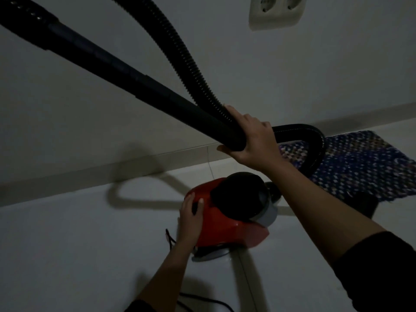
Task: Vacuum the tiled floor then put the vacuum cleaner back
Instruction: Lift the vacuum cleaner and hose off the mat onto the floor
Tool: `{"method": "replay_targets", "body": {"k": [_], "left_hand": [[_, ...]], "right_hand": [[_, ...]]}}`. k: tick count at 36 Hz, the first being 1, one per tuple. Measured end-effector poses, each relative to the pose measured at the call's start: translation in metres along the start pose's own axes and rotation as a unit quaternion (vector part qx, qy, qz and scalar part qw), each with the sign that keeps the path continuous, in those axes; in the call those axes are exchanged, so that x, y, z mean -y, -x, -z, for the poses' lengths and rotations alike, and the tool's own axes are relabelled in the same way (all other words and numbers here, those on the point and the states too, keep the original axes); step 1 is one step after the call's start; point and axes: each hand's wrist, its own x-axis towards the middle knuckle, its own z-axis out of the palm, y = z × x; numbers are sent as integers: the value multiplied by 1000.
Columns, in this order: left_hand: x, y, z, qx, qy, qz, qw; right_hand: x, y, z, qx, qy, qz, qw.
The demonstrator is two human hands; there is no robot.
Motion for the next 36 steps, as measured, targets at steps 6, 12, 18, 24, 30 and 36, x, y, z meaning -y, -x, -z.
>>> {"method": "replay_targets", "body": {"k": [6,12,18,24,30,36], "left_hand": [[24,-8,-9,-11,40,29,999],[37,-18,-5,22,129,91,987],[45,-11,-7,44,197,128,971],[39,-8,-12,19,211,123,969],[35,-6,-14,-5,193,121,974],[2,-6,-5,-9,96,154,983]], "right_hand": [[-4,0,-9,7,2,-4,1000],[-7,-1,-13,3,-22,-12,1000],[-8,-4,-18,-1,-45,-17,999],[-13,-7,-22,-4,-51,-18,999],[-15,-8,-24,-5,-62,-25,998],[-11,-10,-20,6,-56,-28,998]]}}
